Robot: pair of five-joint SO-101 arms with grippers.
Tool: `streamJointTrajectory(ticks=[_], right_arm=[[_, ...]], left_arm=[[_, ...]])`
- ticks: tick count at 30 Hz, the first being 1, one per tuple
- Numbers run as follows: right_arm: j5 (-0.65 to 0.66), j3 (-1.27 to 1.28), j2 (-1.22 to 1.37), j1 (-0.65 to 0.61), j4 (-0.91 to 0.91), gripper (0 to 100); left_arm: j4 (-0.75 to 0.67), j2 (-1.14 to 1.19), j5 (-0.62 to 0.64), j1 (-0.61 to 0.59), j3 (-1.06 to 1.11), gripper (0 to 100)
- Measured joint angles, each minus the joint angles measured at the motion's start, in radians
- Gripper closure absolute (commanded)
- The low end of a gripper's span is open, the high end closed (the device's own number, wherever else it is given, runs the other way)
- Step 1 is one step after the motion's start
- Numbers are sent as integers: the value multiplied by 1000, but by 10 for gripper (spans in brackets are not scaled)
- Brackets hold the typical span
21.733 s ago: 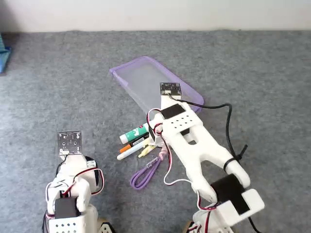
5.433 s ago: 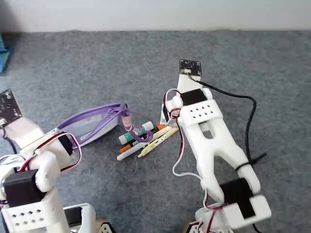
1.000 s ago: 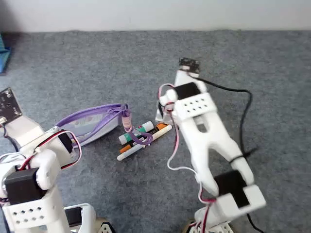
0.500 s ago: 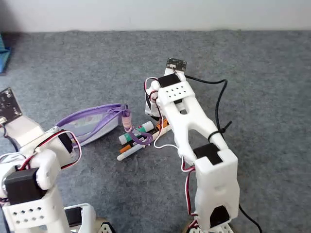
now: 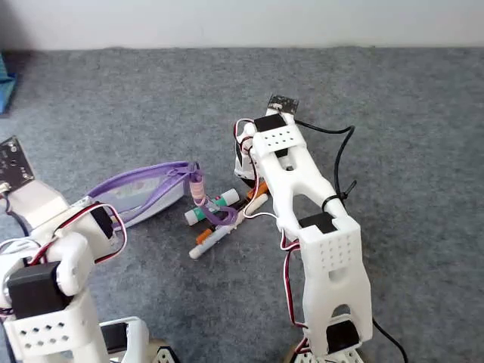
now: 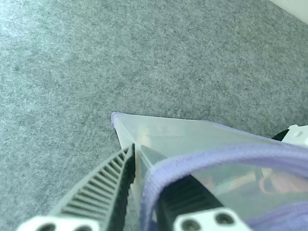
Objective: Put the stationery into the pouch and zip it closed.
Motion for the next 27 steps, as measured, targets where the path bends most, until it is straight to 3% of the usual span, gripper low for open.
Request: streamJointTrajectory(ticks=[3,13,22,27], right_arm=[[5,-2,3,0,2,997],[44,0,-77,69,64,991],[170,0,-405,72,176,991],[247,0,-644,12,201,991]], left_arm=[[-9,0,0,0,2,988],[-18,6,0,0,2,988],[-18,6,0,0,2,988],[-18,6,0,0,2,988]])
